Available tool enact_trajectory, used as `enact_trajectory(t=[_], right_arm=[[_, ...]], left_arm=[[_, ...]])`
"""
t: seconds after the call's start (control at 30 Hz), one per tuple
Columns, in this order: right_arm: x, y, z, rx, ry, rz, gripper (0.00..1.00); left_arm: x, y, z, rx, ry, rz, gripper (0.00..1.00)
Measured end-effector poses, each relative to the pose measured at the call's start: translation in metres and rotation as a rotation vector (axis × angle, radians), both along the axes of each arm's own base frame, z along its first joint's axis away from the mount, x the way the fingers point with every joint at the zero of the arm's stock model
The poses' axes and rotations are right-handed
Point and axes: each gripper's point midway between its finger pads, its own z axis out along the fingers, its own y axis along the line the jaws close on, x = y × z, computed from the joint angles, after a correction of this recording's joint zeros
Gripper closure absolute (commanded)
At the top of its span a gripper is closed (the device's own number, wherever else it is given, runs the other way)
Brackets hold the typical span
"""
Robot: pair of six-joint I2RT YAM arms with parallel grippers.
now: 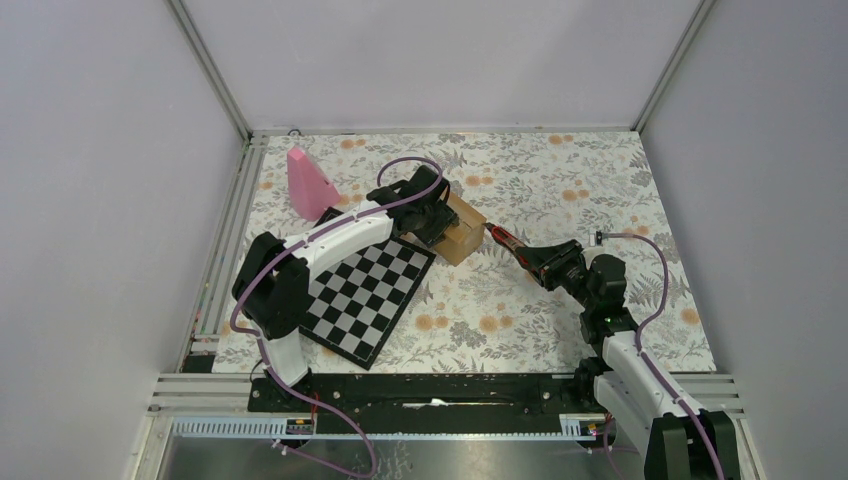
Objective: Unpack the express box
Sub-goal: Cut the express box at the center of the board.
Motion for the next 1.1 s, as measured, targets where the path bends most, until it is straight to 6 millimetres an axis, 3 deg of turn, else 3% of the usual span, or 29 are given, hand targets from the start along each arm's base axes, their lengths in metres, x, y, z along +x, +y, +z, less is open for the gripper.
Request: enact_trajectory(t=[1.1], right_arm=[[0.0015, 0.0012, -0.0013, 0.002, 0.002, 0.007, 1.00]], left_arm=[[-0.0002, -0.0002, -0.0001, -0.001, 0.001, -0.001, 0.53]])
